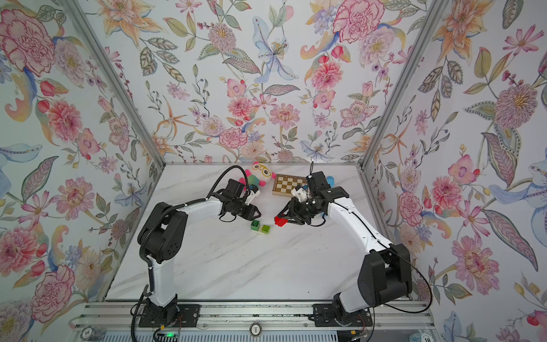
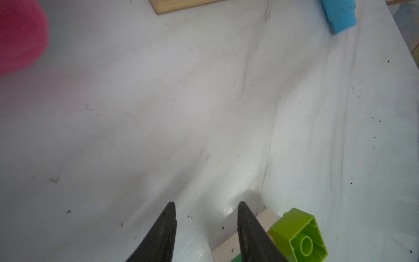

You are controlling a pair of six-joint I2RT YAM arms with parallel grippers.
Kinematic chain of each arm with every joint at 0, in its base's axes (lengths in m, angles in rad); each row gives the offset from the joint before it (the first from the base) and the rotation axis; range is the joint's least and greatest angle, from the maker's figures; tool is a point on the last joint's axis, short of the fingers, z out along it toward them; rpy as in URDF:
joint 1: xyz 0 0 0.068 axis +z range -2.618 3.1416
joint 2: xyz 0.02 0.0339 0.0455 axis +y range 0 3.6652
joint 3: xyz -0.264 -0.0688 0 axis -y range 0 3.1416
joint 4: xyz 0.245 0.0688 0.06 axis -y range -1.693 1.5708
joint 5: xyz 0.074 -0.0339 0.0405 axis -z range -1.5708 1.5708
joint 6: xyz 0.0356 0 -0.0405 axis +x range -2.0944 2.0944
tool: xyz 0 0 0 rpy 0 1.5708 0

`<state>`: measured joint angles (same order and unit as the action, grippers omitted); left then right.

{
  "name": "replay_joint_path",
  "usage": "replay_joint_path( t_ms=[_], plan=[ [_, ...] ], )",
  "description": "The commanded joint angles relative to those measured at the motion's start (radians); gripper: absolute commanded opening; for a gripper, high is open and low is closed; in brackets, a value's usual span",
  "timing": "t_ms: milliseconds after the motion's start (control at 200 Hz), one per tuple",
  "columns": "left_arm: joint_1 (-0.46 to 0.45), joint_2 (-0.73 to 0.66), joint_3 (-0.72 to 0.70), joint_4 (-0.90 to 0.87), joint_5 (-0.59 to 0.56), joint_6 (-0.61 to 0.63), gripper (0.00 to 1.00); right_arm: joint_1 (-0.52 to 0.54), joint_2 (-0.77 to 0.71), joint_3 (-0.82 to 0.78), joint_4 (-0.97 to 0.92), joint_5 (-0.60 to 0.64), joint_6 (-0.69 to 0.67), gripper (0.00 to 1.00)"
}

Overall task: Assemble the letter r with lego
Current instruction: Adjust the lego brick at the center of the board, then assemble the lego brick with the lego brick.

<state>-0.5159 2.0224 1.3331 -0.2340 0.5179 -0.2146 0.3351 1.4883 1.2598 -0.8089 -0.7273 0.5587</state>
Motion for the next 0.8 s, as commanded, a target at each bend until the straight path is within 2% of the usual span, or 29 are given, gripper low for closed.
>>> replay_joint_path(
  t_ms=[0,195,315,420,530,721,796],
  plan=[
    [-0.008,-0.009,-0.042,-0.015,0.015,0.021,0.46,-0.001,-0.032,-0.017,-0.018,0.011,0.012,0.27],
    [-0.009,-0.050,-0.109,0.009,-0.001,0.004,0.45,0.011,-0.054,-0.029,-0.019,0.021,0.018,0.27],
    [0.004,-0.065,-0.108,0.021,-0.059,-0.007,0.46,0.033,-0.058,-0.021,-0.025,0.059,0.017,0.27],
    [0.061,-0.083,-0.081,0.020,-0.076,-0.063,0.50,0.127,-0.002,0.130,-0.162,0.243,-0.064,0.27],
    [0.084,-0.163,-0.125,0.009,-0.126,-0.119,0.51,0.240,0.106,0.320,-0.311,0.461,-0.155,0.25],
    [0.083,-0.347,-0.314,-0.042,-0.192,-0.259,0.53,0.327,0.245,0.447,-0.359,0.595,-0.243,0.25],
    [0.078,-0.446,-0.427,-0.008,-0.164,-0.314,0.57,0.358,0.283,0.450,-0.357,0.623,-0.270,0.25]
  ],
)
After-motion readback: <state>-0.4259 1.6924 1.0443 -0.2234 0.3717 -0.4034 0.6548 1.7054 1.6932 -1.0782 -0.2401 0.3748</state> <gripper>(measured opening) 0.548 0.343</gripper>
